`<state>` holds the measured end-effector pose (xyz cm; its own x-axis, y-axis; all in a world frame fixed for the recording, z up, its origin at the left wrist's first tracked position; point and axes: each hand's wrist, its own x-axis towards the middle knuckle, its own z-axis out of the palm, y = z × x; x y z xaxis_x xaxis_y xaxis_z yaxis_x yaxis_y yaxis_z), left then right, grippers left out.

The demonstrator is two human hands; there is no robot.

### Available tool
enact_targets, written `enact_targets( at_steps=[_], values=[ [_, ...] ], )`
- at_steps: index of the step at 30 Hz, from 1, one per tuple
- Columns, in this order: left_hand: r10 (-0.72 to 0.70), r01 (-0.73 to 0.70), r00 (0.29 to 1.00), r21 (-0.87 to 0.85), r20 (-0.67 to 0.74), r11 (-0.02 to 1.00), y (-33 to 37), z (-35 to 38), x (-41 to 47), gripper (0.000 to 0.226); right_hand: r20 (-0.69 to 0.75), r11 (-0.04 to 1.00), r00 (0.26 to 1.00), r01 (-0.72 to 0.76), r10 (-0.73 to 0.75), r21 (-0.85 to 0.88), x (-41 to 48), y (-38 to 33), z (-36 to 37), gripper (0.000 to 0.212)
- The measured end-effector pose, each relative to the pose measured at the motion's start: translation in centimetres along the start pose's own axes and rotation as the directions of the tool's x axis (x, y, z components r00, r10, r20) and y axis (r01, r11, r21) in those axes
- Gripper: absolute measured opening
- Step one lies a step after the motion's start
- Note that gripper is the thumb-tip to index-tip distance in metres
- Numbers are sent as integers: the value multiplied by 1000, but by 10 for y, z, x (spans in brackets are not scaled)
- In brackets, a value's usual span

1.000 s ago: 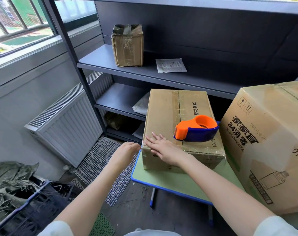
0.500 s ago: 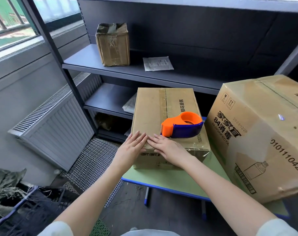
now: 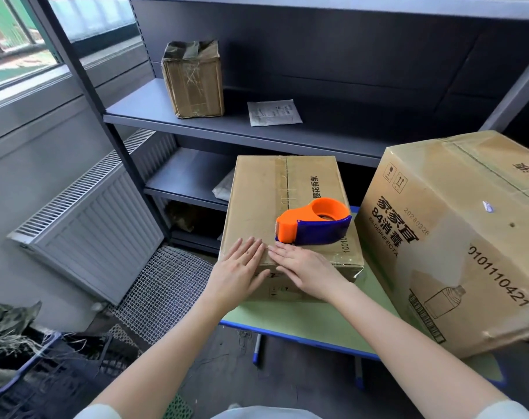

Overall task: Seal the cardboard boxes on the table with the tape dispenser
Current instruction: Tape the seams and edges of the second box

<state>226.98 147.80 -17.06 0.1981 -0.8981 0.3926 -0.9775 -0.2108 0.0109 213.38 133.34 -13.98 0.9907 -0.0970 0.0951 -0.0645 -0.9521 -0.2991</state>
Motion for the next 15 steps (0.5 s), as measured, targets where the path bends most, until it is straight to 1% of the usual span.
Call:
enact_targets(
  at_steps=[2, 5, 8, 10, 13, 15],
  values=[
    [50, -50, 999, -23, -13, 998, 13, 4, 10, 64, -34, 999, 999, -18, 17, -27, -13, 7, -4, 43],
    [106, -109, 993, -46, -60, 993, 26, 15, 23, 62, -63, 997, 997, -56, 53, -49, -26, 19, -7, 41],
    [140, -147, 981, -42, -134, 988, 25, 23, 27, 63, -52, 993, 992, -116, 116, 1, -31, 23, -9, 43],
    [163, -173, 970, -43, -178, 984, 24, 25, 25, 62, -54, 991, 990, -133, 133, 13, -31, 21, -6, 47],
    [172, -185, 965, -47, -198, 982, 23, 28, 23, 58, -74, 992, 989, -127, 126, -12, -32, 19, 0, 50],
    [145, -158, 971, -58, -188, 986, 24, 29, 23, 53, -81, 994, 990, -112, 111, -12, -31, 22, 0, 50]
  ],
)
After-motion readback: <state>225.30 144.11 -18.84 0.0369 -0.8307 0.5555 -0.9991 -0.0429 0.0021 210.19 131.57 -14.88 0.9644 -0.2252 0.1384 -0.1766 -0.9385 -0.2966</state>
